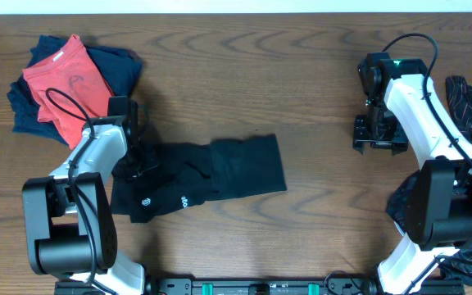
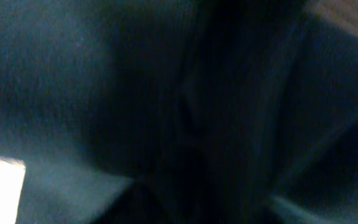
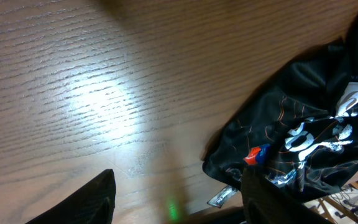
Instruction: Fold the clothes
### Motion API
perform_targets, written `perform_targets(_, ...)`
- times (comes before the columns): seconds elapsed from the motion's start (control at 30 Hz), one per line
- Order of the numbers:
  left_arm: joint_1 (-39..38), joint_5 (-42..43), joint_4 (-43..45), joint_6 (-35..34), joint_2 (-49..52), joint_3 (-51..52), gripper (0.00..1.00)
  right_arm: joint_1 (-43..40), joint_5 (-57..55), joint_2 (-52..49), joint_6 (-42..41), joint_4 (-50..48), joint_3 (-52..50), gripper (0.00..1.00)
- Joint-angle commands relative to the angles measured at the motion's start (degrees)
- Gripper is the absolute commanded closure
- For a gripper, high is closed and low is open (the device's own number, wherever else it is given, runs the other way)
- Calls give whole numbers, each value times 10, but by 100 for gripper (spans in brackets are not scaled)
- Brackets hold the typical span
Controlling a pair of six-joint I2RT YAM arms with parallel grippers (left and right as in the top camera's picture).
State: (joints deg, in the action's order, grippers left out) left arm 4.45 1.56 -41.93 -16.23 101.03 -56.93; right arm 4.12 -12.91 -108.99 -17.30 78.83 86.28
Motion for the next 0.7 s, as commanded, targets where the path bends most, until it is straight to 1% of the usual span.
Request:
perform_targets(0.0,7,-36,-13,10,24,25,90,-9,-6,15,10,2,-1,37)
perform_targets(0.03,7,-37,-22,9,23,20,94,-9,-6,15,11,3,-1,37)
perform_targets(0.23,7,-38,-116,9,10,-52,94,-10,-6,15,11,3,-1,37)
perform_targets(0.43,6,-59,-211,9,-18,-138,94,-13,-6,15,11,3,-1,37)
perform_targets(0.53,-5,-59,-240,9,-35,-167,94,-16,-6,15,11,3,-1,37)
perform_targets(0.67,-42,-59,-252,9,-57,-180,94,-16,-6,15,11,3,-1,37)
